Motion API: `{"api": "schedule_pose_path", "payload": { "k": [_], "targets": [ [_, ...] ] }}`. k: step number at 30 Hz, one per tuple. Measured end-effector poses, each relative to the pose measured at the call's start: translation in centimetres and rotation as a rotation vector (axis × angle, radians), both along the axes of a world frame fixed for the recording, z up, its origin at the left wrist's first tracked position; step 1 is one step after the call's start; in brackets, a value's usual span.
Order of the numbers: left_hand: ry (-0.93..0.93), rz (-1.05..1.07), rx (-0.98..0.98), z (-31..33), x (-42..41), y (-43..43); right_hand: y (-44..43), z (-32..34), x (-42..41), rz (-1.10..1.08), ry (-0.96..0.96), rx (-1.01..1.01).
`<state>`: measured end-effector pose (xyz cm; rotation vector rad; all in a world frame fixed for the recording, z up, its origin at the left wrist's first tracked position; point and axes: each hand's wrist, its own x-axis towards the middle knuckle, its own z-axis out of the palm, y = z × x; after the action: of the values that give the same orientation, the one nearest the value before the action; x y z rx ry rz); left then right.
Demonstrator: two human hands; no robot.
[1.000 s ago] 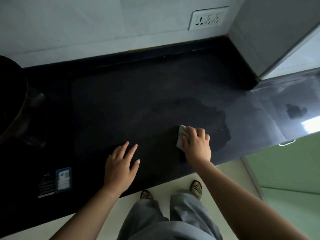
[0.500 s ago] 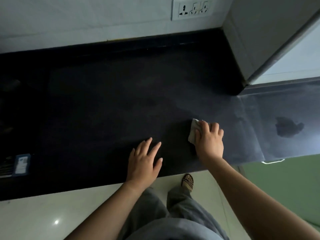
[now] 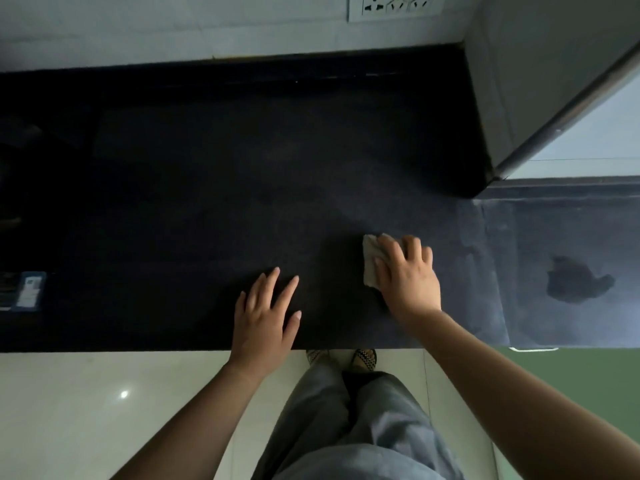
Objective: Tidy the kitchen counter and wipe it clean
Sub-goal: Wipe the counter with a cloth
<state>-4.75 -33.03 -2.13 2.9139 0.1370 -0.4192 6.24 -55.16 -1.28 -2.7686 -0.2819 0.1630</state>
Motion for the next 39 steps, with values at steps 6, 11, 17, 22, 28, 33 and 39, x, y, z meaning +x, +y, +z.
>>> {"api": "schedule_pose_path", "payload": {
  "k": [6,11,17,22,28,33,39],
  "targets": [
    [0.013,-0.032,0.005,0.3,0.2,0.5,4.2,0.1,-0.5,0.030,0.030,0.023],
    [0.025,-0.044,-0.010,0.4,0.2,0.7,2.1,0.1,-3.1,0.143,-0.014,-0.022],
    [0.025,-0.053,-0.002,0.5,0.3,0.7,3.6,0.6,2.0,-0.011,0.030,-0.081],
    [0.010,-0.098,0.001,0.6,0.7,1.2,5.2,0.5,-0.5,0.034,0.003,-0.021],
    [-0.063,-0.144,-0.082,1.8,3.6,0.2,0.1,0.9,-3.4,-0.131,0.055,0.052],
    [-0.077,-0.290,-0.121,3.1,8.6,-5.1,-7.3,2.8,-3.1,-0.419,0.024,0.100],
    [-0.082,-0.447,-0.166,3.7,12.0,-16.0,-19.1,4.6,-1.0,-0.587,-0.001,0.129]
  ]
}}
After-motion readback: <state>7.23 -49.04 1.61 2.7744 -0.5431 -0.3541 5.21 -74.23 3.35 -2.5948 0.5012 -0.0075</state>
